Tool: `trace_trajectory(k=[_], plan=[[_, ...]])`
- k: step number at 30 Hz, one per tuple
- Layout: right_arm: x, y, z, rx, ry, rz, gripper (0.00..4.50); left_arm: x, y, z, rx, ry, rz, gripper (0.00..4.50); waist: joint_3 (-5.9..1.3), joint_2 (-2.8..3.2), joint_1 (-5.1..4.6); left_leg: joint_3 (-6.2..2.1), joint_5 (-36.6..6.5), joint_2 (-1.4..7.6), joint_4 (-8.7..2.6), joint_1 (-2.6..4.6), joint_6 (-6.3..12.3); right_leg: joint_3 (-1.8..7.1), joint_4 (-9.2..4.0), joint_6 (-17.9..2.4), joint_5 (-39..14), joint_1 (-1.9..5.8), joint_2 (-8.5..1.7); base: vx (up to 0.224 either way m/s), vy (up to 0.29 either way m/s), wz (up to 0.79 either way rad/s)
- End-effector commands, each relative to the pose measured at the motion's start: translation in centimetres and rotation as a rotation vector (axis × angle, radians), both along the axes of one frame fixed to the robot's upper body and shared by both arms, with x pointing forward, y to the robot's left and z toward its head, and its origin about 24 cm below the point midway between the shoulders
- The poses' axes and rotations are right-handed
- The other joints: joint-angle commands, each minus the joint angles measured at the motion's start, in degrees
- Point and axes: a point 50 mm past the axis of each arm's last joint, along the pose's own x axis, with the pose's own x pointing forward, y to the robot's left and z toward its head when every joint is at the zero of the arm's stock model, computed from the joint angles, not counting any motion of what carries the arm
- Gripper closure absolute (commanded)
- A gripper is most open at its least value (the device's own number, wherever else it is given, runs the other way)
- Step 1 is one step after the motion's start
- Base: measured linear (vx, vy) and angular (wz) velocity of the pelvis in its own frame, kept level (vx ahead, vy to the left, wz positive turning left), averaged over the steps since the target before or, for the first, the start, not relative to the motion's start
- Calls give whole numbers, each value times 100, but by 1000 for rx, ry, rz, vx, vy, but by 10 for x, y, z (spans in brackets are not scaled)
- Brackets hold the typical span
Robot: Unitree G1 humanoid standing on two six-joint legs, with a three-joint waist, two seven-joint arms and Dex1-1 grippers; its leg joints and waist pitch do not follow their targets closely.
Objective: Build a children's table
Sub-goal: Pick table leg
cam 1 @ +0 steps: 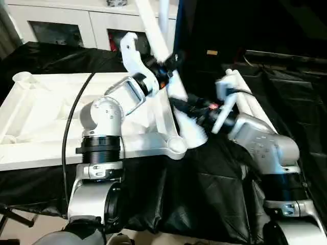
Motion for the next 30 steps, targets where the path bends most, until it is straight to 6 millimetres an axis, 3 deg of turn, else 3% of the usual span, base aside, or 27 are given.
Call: trace_trajectory(k=[1, 9, 10, 18, 19, 20, 25, 28, 30], plan=[[1, 9, 0, -97, -33, 2, 154, 3, 1, 9, 58, -52, 44, 264, -488, -44, -16, 19, -220, 23, -333, 12, 150, 301, -404, -824, -533, 424, -333, 0, 0, 0], [9, 31, -8, -262, 0, -43, 153, 5, 1, 17, 164, -127, 77, 268, -481, -37, -64, 17, -269, 31, -341, 21, 82, 312, -378, -933, -495, 410, -333, 0, 0, 0], [11, 33, -8, -264, -1, -59, 181, 5, 1, 17, 185, -139, 81, 268, -485, -36, -58, 20, -272, 34, -338, 27, 74, 316, -374, -943, -462, 409, -341, 0, 0, 0], [13, 37, -4, -233, -16, -63, 237, 6, 3, 18, 281, -189, 102, 268, -491, -25, -52, 22, -255, 37, -339, 28, 48, 325, -350, -973, -295, 421, -352, 0, 0, 0], [13, 37, -4, -218, -18, -61, 251, 5, 3, 18, 282, -197, 91, 212, -490, -28, -57, 22, -278, 37, -340, 25, 51, 324, -350, -981, -298, 418, -348, 0, 0, 0], [13, 37, -4, -212, -18, -59, 254, 5, 3, 17, 274, -200, 81, 198, -492, -14, -59, 22, -300, 34, -340, 29, 47, 324, -355, -987, -310, 416, -347, 0, 0, 0], [8, 35, 6, -31, -59, 34, 259, 2, 6, 18, 232, -222, 39, 155, -499, 0, -52, 25, -349, 40, -333, 34, 104, 326, -338, -1078, -157, 428, -355, 0, 0, 0], [0, 28, 14, 86, -74, 124, 259, -4, 6, 20, 141, -236, -97, 131, -504, -1, -37, 27, -308, 35, -327, 27, 180, 322, -322, -1181, -61, 442, -351, 0, 0, 0], [-5, 23, 16, 133, -80, 189, 259, -11, 7, 20, 76, -247, -210, 125, -504, 29, -35, 25, -268, 40, -321, 24, 213, 316, -310, -1264, 56, 434, -341, 0, 0, 0]])
